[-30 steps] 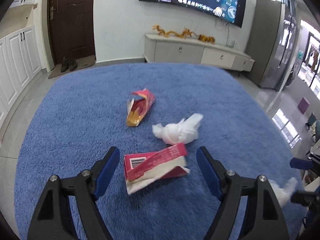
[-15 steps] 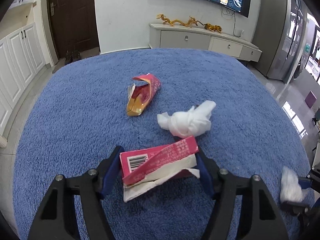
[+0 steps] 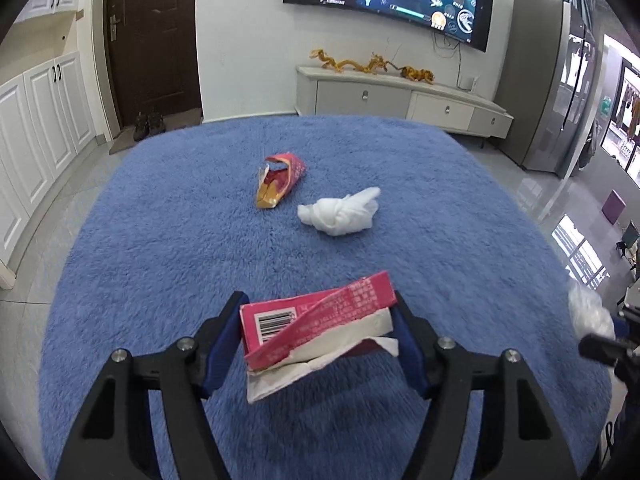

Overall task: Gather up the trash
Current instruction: 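Grasp the pink tissue box with the left tool while the right tool grasps the clear plastic bag, then carry the tissue box and plastic bag toward the bin with both tools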

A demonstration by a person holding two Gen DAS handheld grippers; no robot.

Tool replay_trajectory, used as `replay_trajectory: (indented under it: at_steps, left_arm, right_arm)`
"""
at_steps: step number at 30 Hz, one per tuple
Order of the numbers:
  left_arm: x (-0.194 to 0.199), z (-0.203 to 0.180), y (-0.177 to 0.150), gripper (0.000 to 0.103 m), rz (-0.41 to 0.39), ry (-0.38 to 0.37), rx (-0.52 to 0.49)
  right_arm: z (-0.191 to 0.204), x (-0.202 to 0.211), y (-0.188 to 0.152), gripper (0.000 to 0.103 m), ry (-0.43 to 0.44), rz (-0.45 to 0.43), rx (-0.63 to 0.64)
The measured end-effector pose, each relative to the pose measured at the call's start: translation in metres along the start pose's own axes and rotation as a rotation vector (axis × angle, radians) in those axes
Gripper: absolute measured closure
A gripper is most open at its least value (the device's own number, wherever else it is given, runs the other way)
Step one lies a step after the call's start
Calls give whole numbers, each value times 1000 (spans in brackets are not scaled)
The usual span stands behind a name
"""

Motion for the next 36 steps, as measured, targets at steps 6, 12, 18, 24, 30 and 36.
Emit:
replay_trajectory:
  at_steps: [6, 12, 18, 24, 30, 36]
  left_arm:
    - [50, 5, 6, 36, -79, 24, 8]
    - [94, 8, 12, 36, -154, 44, 22]
    - [134, -2, 23, 36, -230, 59, 13]
    - [168, -16, 39, 36, -295, 70, -12]
    - [186, -32, 57, 36, -335, 73, -22]
    - [196, -32, 73, 36, -361, 76, 9]
  right_arm:
    - [4, 39, 7, 74, -3, -87, -19]
    - [11, 79, 10, 74, -11, -179, -11]
    - [13, 117, 18, 74, -6, -275, -11]
    - [6, 151, 28, 74, 3, -365, -21]
    - [-14, 178, 33, 74, -13, -437, -55]
    - [-44, 196, 35, 74, -36, -474, -102]
Point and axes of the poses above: each gripper's, at about its wrist camera, not at the fingertips, and x roughly against the way its jaws point, z to its left, y to its top, the point moved 6 cm from there along -x, roughly the way its jaws point, and after that the axes turned 15 degrees about -x, right-handed, at the moved point
